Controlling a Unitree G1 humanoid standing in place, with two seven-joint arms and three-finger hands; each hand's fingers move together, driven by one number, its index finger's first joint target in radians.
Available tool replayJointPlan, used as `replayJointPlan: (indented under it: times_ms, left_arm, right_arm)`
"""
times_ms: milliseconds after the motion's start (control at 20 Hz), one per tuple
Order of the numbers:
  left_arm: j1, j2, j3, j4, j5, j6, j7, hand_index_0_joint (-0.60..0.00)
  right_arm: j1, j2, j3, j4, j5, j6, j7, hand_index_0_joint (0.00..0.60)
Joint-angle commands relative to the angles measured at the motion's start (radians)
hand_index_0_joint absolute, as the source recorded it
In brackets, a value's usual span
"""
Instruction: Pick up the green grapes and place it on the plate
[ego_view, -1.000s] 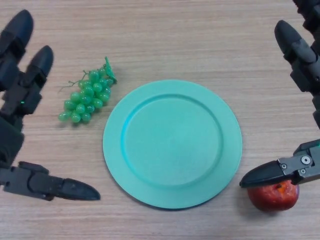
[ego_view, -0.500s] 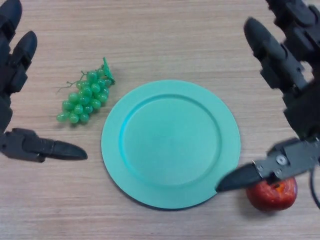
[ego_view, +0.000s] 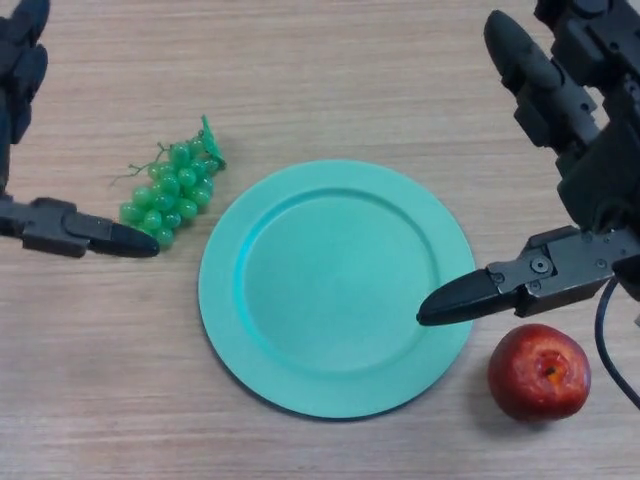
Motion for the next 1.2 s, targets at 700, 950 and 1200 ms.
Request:
replayJointPlan:
  times_ms: [700, 950, 1200]
  left_arm:
    - [-0.303, 0.089, -0.097, 0.650, 0.579, -0.337, 0.108, 0.000]
    - [-0.311, 0.069, -0.123, 0.717, 0.607, -0.364, 0.121, -0.200]
    - [-0.331, 0.107, -0.106, 0.832, 0.676, -0.462, 0.255, -0.600]
  right_arm:
    - [0.052, -0.021, -0.113, -0.076, 0.006, -0.118, 0.041, 0.000]
    - [0.075, -0.025, -0.133, -0.089, 0.018, -0.119, 0.038, 0.000]
    - [0.102, -0.029, -0.140, -0.105, 0.020, -0.126, 0.028, 0.000]
